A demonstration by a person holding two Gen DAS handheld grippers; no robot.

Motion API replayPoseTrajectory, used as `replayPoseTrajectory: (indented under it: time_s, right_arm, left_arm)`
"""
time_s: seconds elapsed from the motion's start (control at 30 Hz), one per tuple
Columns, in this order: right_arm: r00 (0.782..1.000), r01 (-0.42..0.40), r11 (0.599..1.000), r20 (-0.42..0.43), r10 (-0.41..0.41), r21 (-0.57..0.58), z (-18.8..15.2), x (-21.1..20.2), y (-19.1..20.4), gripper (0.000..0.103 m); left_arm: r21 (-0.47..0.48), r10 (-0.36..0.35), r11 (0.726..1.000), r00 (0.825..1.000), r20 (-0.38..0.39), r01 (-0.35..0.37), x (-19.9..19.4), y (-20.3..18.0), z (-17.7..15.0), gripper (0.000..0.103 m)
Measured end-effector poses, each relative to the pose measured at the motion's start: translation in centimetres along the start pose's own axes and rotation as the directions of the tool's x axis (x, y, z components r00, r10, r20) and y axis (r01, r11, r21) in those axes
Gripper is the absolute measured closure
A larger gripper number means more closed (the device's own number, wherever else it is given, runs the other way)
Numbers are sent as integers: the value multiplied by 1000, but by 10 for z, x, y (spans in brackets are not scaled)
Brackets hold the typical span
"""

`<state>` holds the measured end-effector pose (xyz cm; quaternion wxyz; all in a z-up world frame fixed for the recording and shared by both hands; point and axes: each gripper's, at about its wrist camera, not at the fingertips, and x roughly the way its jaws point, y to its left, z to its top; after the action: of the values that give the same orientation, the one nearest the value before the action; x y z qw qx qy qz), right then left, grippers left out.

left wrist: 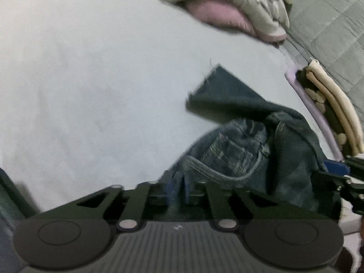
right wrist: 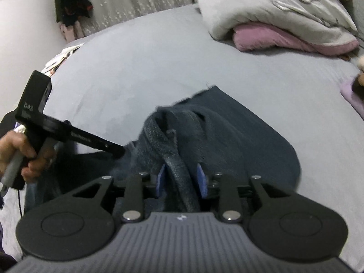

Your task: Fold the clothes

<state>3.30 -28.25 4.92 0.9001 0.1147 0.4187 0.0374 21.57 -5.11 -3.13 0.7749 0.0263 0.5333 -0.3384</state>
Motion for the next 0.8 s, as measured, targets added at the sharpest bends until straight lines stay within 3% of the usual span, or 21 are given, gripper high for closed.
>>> replayPoseTrajectory:
  time_s: [0.03, 0.07, 0.2, 0.27, 0.3, 0.33, 0.37, 0.47, 0.5, 0.67, 0.8]
  right_arm:
    - [1000, 4, 1000, -6, -4, 0, 3, 3, 1, 64]
    - [1000, 9, 1000, -13, -9, 2, 5, 6, 2, 64]
    - [999, -1, 999, -42, 3, 40, 11, 22, -2, 63]
    - [999, -8, 999, -40, 9, 38, 9, 22, -2, 63]
    - [999, -9, 999, -40, 10, 37, 8, 22, -2, 62]
    - [999, -17, 999, -40, 18, 32, 6, 21, -3, 62]
    - [999, -21, 999, -38, 22, 29, 4, 20, -3, 62]
    - [999, -45, 999, -4, 45, 13, -1, 16, -7, 70]
    - [998, -54, 998, 10, 54, 12, -2, 15, -8, 82]
    - [989, -74, 996, 126, 81, -57, 11, 0, 11, 88]
    - [980, -63, 992, 180, 82, -113, 35, 0, 32, 88]
  left_arm:
    - [12, -7, 1000, 1000, -10, 7, 3, -2, 1, 45]
    - [23, -14, 1000, 1000, -20, 14, 5, -4, 3, 35]
    - [61, -45, 997, 997, -69, 49, 14, -10, 6, 34]
    - [62, -82, 994, 985, -153, 92, 22, -14, 4, 32]
    - [59, -87, 993, 980, -177, 99, 24, -16, 3, 34]
    - [54, -79, 994, 980, -180, 90, 23, -16, 4, 44]
    - [49, -72, 995, 980, -184, 82, 22, -17, 4, 64]
    - [27, -41, 999, 993, -112, 44, 3, -17, -3, 95]
    - [19, -29, 999, 996, -83, 31, -5, -17, -5, 97]
    - [-26, 31, 999, 998, 60, -30, -42, -18, -19, 98]
    - [-83, 141, 988, 973, 184, -128, -78, -13, -27, 98]
